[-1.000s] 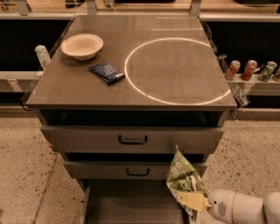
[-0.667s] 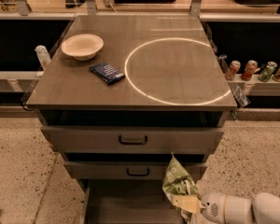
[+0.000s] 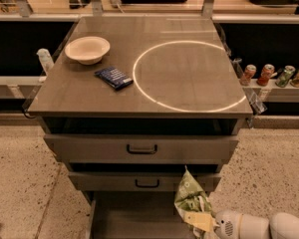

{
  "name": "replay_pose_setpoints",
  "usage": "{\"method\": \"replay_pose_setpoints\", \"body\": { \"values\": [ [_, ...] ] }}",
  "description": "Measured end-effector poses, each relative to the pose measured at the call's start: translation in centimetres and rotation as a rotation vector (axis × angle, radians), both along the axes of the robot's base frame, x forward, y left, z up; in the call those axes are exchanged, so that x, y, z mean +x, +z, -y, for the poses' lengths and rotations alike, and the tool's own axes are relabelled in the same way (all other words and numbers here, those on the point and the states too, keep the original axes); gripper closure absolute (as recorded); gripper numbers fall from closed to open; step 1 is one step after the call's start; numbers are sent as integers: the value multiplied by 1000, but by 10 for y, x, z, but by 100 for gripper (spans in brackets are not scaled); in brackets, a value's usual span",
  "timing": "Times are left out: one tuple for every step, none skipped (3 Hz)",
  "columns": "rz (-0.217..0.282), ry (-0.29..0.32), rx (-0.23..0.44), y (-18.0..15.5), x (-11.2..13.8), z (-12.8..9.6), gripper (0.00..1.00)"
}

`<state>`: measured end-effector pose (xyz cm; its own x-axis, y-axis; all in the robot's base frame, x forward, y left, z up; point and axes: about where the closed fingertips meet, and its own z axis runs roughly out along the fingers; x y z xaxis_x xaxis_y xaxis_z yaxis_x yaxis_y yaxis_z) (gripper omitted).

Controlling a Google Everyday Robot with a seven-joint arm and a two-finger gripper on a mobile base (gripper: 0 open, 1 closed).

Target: Place green jalapeno chip bag into bottom drawer

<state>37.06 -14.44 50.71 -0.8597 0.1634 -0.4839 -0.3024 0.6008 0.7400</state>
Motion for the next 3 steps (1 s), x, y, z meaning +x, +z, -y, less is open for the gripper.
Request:
{"method": "replay_pose_setpoints", "body": {
  "values": [
    [-46,-54,66,-36,-1,21,100],
    [-140,-69,196,-97,4,26,100],
    [-246,-77,321,-157,7,17,100]
  ]
}}
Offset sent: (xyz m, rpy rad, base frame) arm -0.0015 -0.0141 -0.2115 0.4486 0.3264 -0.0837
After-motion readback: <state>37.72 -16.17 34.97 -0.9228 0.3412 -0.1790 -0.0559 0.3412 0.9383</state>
